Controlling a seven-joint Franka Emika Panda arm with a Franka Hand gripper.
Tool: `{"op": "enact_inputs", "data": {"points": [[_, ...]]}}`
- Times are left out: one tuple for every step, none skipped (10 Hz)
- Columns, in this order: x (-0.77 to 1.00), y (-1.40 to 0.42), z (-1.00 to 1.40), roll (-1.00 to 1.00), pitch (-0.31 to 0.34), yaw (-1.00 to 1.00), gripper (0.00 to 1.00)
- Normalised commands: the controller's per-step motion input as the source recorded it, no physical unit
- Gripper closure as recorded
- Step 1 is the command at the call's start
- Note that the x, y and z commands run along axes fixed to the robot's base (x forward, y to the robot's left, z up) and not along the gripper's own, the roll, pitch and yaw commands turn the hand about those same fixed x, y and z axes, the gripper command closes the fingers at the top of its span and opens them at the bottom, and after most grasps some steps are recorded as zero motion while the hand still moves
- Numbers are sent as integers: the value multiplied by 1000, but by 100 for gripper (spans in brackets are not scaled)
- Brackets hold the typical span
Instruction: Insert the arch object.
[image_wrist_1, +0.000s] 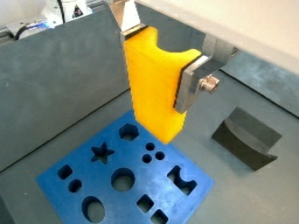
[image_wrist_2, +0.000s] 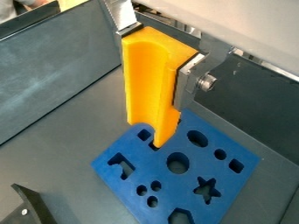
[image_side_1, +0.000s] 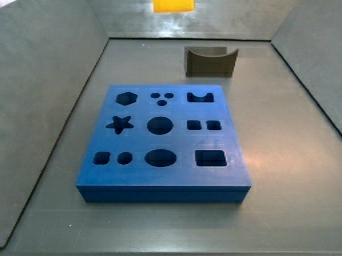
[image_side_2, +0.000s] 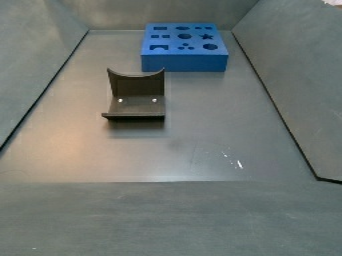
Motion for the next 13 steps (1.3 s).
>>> {"op": "enact_inputs", "data": {"points": [[34,0,-20,0,0,0,100],[106,0,-1000,-39,-36,-43,100],[171,129,-1000,0,0,0,100],[291,34,-1000,-10,26,46,100],[349,0,-1000,-49,19,94,100],[374,0,-1000,-53,0,94,100],[440,43,-1000,-24,0,94,100],[526,86,-1000,-9,-10,91,100],[497,254,-1000,0,0,203,100],[151,469,-1000,16,-17,97,100],[129,511,-1000,0,-16,3,100],[197,334,-949,-53,0,0,100],[157,183,-671,-71,0,0,100]]}}
